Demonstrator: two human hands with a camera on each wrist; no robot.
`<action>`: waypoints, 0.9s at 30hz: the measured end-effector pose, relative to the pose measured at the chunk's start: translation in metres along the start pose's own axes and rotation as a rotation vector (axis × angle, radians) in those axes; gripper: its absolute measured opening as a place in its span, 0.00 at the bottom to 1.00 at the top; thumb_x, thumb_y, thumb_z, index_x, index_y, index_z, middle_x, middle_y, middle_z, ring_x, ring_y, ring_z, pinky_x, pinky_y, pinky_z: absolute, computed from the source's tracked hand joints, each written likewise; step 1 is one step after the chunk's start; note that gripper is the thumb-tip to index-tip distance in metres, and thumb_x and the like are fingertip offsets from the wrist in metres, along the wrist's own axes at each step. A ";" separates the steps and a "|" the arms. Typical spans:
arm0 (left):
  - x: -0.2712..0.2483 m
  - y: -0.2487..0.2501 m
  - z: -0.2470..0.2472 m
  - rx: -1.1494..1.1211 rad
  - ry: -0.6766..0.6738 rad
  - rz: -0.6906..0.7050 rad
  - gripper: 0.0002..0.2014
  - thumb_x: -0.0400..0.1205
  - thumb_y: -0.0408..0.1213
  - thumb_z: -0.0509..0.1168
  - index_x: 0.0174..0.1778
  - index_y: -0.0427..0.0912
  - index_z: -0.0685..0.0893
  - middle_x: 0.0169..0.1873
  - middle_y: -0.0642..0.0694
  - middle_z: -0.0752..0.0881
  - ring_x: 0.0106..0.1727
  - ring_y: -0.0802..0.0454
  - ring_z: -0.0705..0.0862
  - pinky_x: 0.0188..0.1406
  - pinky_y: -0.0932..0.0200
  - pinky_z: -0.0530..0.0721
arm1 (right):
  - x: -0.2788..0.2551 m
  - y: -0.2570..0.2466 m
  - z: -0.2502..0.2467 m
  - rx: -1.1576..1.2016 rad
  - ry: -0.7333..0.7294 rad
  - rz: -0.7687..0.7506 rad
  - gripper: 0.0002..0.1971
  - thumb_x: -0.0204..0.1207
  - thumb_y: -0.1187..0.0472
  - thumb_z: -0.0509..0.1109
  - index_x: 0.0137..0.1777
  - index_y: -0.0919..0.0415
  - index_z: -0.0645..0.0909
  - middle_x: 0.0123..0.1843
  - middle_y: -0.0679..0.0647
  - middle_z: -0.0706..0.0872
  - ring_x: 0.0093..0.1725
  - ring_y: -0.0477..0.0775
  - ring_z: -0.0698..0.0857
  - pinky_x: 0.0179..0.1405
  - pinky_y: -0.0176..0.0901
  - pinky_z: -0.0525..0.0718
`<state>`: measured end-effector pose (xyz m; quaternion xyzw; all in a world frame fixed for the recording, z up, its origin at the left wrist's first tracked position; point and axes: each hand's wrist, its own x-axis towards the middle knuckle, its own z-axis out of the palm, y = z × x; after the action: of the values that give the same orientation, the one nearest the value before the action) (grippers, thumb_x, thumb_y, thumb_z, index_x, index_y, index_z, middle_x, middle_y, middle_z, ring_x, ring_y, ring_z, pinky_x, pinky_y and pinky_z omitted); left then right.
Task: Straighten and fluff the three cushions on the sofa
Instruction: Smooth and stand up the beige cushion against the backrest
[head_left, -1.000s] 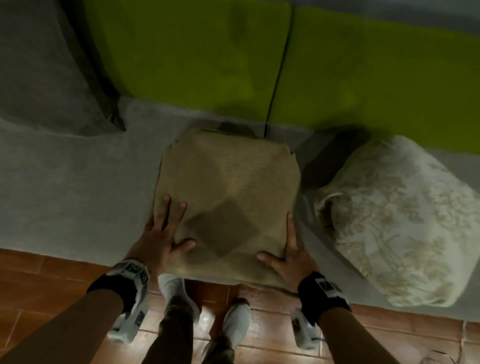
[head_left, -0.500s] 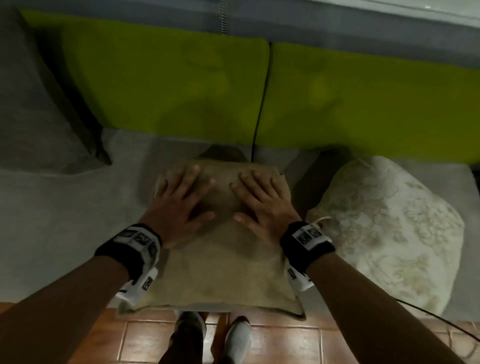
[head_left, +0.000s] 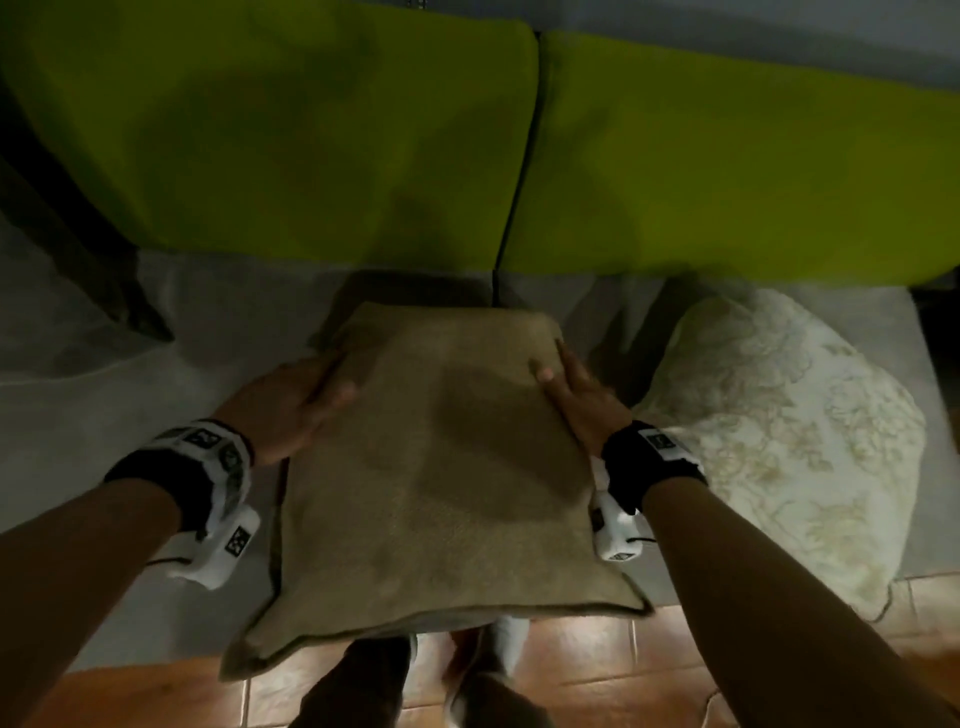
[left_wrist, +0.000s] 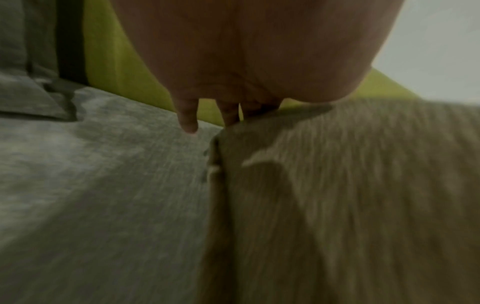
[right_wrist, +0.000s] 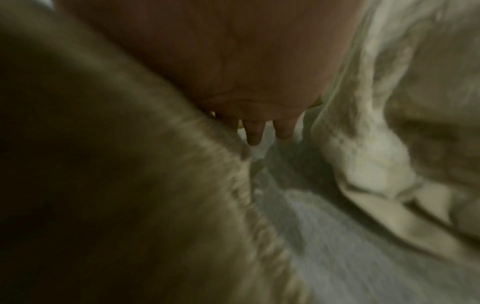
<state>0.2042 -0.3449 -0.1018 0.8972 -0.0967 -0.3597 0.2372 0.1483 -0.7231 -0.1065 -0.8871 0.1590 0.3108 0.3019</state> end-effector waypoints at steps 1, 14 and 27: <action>0.004 0.005 -0.010 -0.074 0.055 -0.014 0.41 0.80 0.75 0.45 0.82 0.52 0.68 0.80 0.43 0.73 0.78 0.42 0.73 0.78 0.48 0.67 | -0.001 -0.001 -0.010 0.056 0.007 0.021 0.46 0.72 0.15 0.43 0.88 0.32 0.47 0.90 0.51 0.61 0.87 0.61 0.65 0.86 0.63 0.60; 0.024 0.008 -0.049 -0.193 0.006 -0.206 0.07 0.81 0.38 0.71 0.55 0.47 0.88 0.54 0.43 0.88 0.54 0.43 0.86 0.65 0.49 0.79 | 0.029 -0.016 -0.063 0.231 0.009 0.056 0.09 0.81 0.61 0.69 0.53 0.47 0.88 0.60 0.55 0.89 0.62 0.59 0.86 0.70 0.59 0.83; 0.005 0.025 -0.036 0.242 -0.090 -0.204 0.15 0.88 0.41 0.59 0.60 0.35 0.85 0.61 0.36 0.84 0.56 0.42 0.80 0.52 0.60 0.67 | 0.018 -0.009 -0.086 0.291 0.034 -0.135 0.02 0.82 0.58 0.76 0.50 0.52 0.85 0.46 0.48 0.88 0.48 0.52 0.87 0.53 0.50 0.88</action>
<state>0.2322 -0.3558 -0.0695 0.9073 -0.0584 -0.4077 0.0851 0.2055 -0.7724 -0.0608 -0.8479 0.1475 0.2486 0.4445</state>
